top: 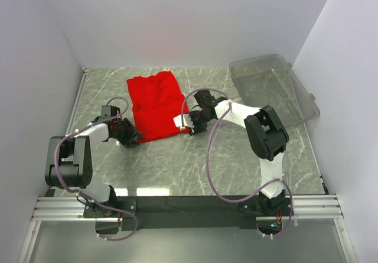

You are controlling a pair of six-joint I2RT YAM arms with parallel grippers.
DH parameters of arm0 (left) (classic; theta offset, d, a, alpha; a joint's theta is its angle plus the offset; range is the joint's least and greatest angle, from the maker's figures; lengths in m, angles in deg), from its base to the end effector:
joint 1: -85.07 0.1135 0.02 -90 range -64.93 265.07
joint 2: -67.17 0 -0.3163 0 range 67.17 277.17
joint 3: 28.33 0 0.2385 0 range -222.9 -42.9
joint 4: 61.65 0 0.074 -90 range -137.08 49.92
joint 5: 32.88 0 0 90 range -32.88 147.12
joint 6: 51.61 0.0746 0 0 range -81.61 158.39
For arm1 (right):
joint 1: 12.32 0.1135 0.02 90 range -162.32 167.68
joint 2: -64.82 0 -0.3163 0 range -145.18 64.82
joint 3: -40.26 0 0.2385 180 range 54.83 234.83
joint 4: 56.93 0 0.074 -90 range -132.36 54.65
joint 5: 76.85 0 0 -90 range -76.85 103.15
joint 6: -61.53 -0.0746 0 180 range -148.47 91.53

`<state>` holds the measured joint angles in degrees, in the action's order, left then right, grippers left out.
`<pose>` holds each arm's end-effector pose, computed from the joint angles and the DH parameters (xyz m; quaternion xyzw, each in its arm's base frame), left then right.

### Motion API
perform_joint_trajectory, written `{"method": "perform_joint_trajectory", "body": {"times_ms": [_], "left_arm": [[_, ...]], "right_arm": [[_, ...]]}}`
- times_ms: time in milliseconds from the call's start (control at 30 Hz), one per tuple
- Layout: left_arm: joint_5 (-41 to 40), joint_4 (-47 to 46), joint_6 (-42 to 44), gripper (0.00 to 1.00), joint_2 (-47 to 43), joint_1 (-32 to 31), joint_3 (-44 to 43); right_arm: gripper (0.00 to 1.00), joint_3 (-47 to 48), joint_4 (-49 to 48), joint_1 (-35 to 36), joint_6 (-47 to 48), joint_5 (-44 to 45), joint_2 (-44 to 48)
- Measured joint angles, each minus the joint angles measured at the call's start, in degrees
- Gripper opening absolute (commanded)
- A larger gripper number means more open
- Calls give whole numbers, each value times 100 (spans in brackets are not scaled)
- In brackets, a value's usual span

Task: Fold and stack the t-shirts
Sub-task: Fold the tshirt

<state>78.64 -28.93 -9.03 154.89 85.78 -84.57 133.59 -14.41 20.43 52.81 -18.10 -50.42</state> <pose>0.2735 -0.0240 0.1759 -0.3524 0.8914 -0.2540 0.1292 0.3454 0.2682 0.1863 -0.8202 0.4613 0.1519 0.3022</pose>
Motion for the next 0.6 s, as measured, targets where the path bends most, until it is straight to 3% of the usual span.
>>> {"method": "perform_joint_trajectory", "body": {"times_ms": [133, 233, 433, 500, 533, 600], "left_arm": [[-44, -2, -13, 45, 20, -7, -4], [-79, -55, -39, 36, 68, -4, -4], [-59, -264, -63, 13, 225, -7, -2], [-52, -306, -70, 1, 232, -7, -2], [-42, -323, -57, 1, 232, -7, -2], [-39, -363, -37, 1, 232, -7, -2]], "right_arm": [[58, 2, -24, 4, 7, 85, -2], [48, 83, 20, 13, 2, 157, -57], [11, 262, 26, 44, 39, 247, -234], [6, 262, 17, 50, 61, 256, -234], [1, 262, 15, 50, 59, 254, -234], [0, 262, 9, 50, 59, 245, -234]]}}
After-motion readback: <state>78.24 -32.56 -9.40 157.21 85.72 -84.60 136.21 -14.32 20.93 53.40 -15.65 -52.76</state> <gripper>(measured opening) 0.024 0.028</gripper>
